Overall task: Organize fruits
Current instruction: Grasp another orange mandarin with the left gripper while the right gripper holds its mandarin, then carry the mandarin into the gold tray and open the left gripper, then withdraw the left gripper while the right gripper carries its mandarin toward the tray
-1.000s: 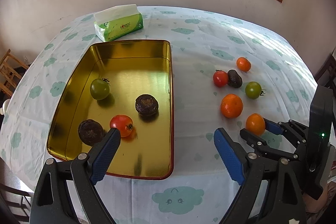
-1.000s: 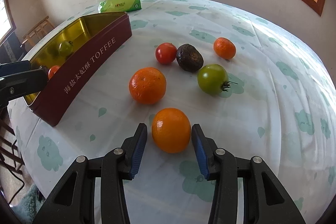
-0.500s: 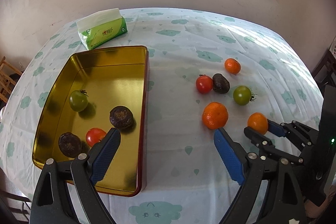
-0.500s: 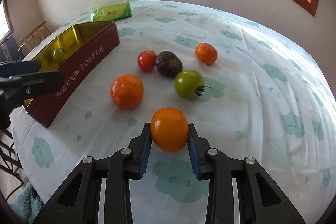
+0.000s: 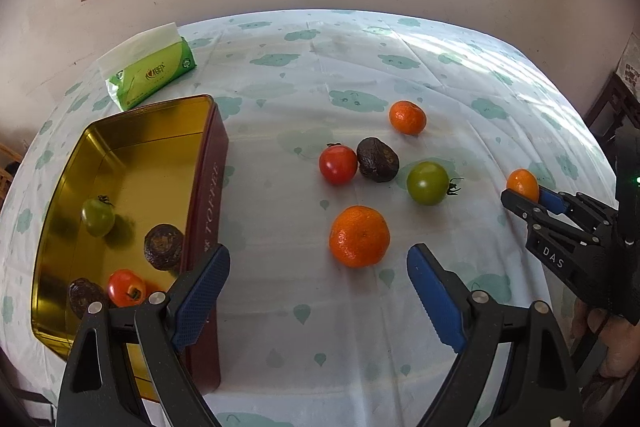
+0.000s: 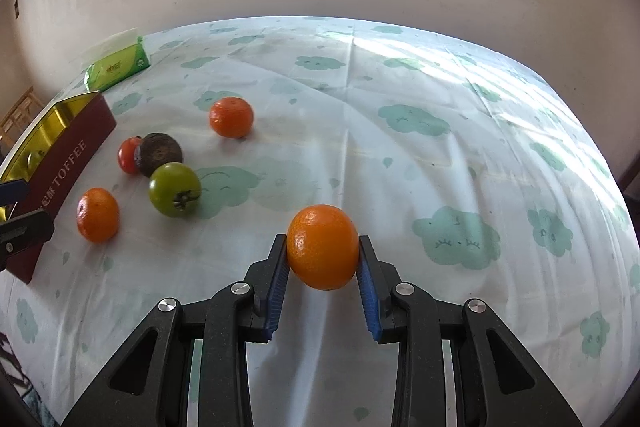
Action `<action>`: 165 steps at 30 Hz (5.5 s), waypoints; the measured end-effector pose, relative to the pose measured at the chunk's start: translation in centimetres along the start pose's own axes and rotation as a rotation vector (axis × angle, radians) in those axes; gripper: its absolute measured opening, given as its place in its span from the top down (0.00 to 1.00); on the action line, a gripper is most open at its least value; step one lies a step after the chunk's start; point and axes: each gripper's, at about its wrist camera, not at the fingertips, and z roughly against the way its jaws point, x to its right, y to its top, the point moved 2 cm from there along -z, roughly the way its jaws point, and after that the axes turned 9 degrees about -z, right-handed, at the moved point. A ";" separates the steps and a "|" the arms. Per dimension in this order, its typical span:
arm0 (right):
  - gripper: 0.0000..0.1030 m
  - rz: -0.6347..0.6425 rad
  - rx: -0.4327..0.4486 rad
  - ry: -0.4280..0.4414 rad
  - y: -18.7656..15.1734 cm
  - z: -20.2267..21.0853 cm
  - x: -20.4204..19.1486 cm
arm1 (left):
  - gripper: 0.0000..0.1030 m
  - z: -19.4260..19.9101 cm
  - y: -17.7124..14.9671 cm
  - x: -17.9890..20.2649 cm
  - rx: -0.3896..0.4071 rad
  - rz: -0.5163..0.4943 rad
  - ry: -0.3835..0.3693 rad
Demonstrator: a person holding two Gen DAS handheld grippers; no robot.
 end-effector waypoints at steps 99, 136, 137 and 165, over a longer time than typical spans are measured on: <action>0.66 -0.012 0.007 -0.002 -0.2 -0.7 0.6 | 0.65 -1.4 -4.3 -19.4 -0.119 0.274 0.162; 0.66 -0.005 0.008 -0.010 -0.2 -0.8 0.5 | 0.55 1.1 -4.7 -18.7 -0.069 0.243 0.199; 0.66 -0.006 0.008 -0.011 -0.2 -0.8 0.6 | 0.54 1.3 -4.8 -18.7 -0.066 0.245 0.197; 0.67 0.073 0.064 0.088 1.2 3.6 -4.6 | 0.28 5.0 -7.3 -18.7 0.006 0.308 0.225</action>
